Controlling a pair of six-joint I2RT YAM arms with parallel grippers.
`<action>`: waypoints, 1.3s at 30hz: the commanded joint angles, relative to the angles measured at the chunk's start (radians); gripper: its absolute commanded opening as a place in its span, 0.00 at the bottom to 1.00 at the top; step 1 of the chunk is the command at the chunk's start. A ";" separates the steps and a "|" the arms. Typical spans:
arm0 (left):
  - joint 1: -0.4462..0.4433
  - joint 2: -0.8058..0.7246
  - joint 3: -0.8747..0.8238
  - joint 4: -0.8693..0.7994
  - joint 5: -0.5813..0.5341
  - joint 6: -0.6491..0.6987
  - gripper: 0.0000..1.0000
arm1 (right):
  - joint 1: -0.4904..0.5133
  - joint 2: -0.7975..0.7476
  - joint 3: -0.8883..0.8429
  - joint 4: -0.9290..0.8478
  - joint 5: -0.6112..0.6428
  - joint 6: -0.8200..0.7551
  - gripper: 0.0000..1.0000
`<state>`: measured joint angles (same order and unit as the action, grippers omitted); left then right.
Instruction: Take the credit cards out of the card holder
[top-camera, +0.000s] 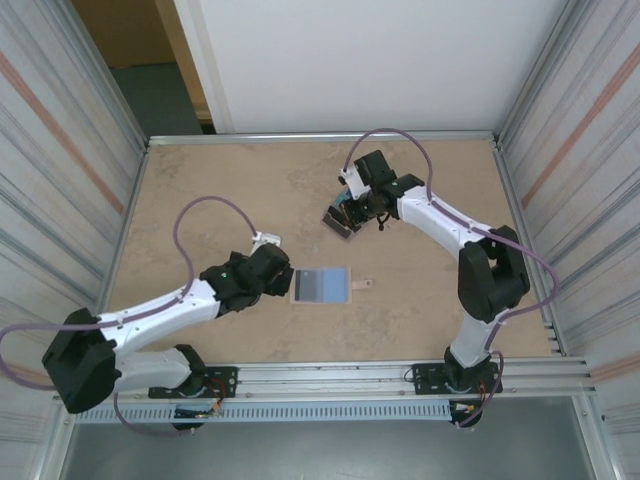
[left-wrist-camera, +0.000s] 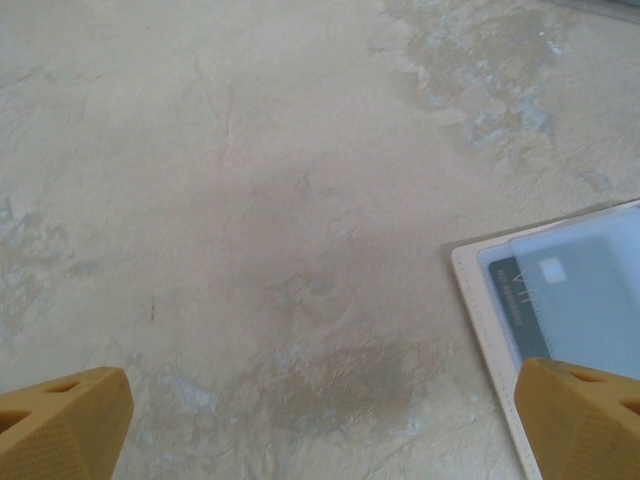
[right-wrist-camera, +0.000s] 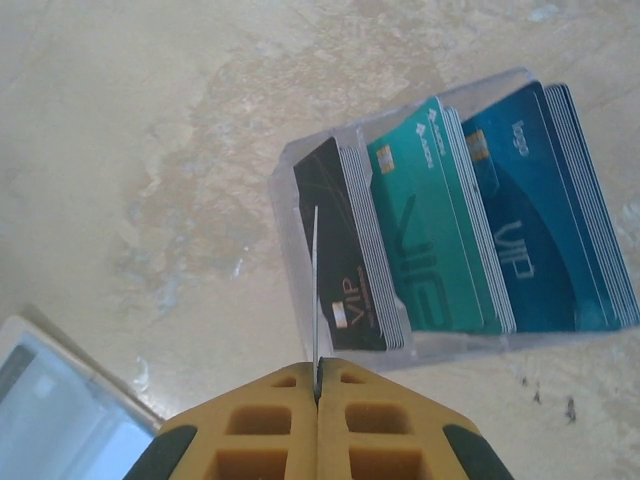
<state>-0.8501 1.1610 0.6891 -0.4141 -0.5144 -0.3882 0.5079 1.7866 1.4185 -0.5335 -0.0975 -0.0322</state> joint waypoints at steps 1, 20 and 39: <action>0.025 -0.066 -0.047 0.010 0.039 -0.055 0.99 | -0.011 0.045 0.066 -0.018 -0.001 -0.077 0.00; 0.074 -0.127 -0.092 0.026 0.089 -0.080 0.99 | -0.029 0.193 0.198 -0.086 -0.045 -0.151 0.00; 0.086 -0.112 -0.090 0.044 0.109 -0.079 0.99 | -0.028 0.240 0.228 -0.120 -0.048 -0.151 0.19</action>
<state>-0.7776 1.0481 0.6064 -0.3882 -0.4103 -0.4503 0.4828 2.0121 1.6104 -0.6247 -0.1535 -0.1699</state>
